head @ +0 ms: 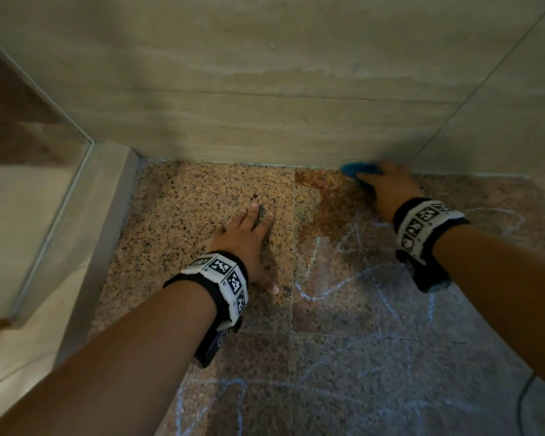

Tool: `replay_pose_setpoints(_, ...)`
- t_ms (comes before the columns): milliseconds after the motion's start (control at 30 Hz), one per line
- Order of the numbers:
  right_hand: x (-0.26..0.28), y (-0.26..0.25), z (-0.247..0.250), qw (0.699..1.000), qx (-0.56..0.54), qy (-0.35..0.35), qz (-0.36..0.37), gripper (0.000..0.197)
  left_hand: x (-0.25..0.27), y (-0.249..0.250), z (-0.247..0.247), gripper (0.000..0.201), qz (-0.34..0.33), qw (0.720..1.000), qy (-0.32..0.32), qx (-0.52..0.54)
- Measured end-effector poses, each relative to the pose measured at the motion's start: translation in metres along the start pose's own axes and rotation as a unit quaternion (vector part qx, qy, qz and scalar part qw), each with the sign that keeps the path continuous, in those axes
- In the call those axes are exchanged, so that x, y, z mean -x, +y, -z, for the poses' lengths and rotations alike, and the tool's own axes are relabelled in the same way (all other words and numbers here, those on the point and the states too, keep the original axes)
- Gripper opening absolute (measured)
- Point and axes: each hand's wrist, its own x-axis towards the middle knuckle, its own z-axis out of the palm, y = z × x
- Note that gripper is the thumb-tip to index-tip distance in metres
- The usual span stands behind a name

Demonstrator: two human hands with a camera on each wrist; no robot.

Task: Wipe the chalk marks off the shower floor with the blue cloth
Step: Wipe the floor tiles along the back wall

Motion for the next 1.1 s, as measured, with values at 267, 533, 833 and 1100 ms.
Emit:
replay_pose_setpoints(267,0.006,-0.003,0.001,0.994,-0.052,-0.028,-0.096,0.055,-0.001,0.000,-0.001,0.136,-0.002,1.000,0.004,0.003)
replay_pose_setpoints(533,0.041,-0.076,-0.008,0.988,-0.057,-0.058,0.131,0.067,-0.001,0.001,-0.001,0.136,0.008,1.000,0.008,0.000)
replay_pose_setpoints(833,0.029,-0.048,0.013,0.958,-0.084,-0.151,0.227,0.069,-0.003,0.001,-0.003,0.137,0.016,1.000,0.010,-0.011)
replay_pose_setpoints(1100,0.025,-0.070,-0.005,0.976,-0.152,-0.034,0.153,0.043,-0.002,0.001,-0.002,0.137,0.010,1.000,0.011,-0.005)
